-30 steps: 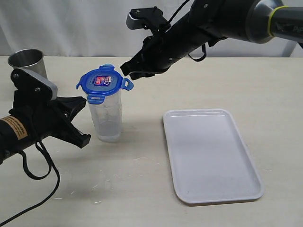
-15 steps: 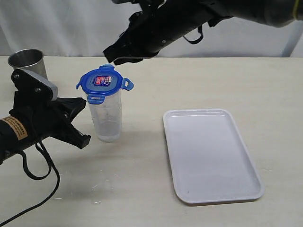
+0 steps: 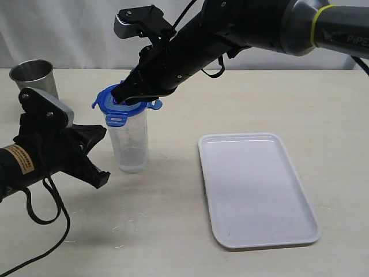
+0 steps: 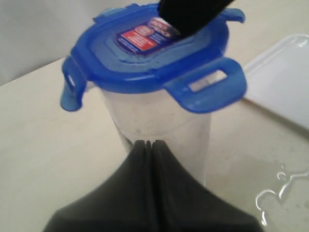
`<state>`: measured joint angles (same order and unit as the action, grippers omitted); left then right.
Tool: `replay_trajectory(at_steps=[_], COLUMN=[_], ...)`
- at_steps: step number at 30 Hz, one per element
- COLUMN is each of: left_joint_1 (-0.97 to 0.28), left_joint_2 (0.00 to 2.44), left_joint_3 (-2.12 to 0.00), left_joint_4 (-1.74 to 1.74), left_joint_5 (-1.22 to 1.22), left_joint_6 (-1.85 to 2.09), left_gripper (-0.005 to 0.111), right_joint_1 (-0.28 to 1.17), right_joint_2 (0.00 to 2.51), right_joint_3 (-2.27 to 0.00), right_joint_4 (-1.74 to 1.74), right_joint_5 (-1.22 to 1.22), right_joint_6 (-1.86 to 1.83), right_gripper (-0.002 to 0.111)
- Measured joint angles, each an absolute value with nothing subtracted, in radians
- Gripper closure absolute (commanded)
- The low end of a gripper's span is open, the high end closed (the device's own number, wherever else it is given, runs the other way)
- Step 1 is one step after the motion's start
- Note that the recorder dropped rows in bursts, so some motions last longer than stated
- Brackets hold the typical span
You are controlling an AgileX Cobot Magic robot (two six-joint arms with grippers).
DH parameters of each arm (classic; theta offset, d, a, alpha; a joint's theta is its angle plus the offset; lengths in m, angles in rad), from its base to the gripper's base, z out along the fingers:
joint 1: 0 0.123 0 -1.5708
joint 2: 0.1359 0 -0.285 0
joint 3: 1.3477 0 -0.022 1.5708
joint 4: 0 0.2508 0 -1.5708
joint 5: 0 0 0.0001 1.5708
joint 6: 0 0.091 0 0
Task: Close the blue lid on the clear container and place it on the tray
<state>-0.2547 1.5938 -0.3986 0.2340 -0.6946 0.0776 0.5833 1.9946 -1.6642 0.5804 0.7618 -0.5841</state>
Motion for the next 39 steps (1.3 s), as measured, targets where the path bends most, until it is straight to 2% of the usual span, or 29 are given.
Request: replay_trajectory(at_steps=[3,7,9,10,14,22,30,39], left_joint_1=[-0.255,-0.255,-0.255,-0.255,-0.255,-0.255,-0.255,-0.255], left_joint_2=[1.594,1.594,1.597,1.602,1.677,1.856,1.997,2.05], left_joint_3=[-0.399,-0.399,-0.399,-0.399,-0.401,-0.416,-0.526,-0.581], left_joint_4=[0.268,0.272,0.274,0.276,0.293,0.302,0.302,0.298], left_joint_5=[-0.638,-0.567,-0.549,-0.549,-0.612,-0.941,-1.009,-1.054], left_joint_6=[0.053,0.026,0.0,-0.007,-0.03,-0.043,-0.051,-0.051], left_gripper=[0.078,0.037,0.025,0.022,0.019,0.019,0.019,0.019], right_joint_1=[0.583,0.583,0.583,0.583,0.583,0.583,0.583,0.583], right_joint_2=[1.995,1.995,1.995,1.995,1.995,1.995,1.995,1.995], right_joint_3=[-1.664,-1.664,-1.664,-1.664,-1.664,-1.664,-1.664,-1.665], right_joint_4=[0.58,0.58,0.58,0.58,0.58,0.58,0.58,0.58], right_joint_5=[0.762,0.762,0.762,0.762,0.762,0.762,0.762,0.762], right_joint_6=[-0.584,-0.584,-0.584,-0.584,-0.584,-0.584,-0.583,-0.583], right_gripper=[0.104,0.104,0.104,0.104,0.104,0.104,0.104,0.104])
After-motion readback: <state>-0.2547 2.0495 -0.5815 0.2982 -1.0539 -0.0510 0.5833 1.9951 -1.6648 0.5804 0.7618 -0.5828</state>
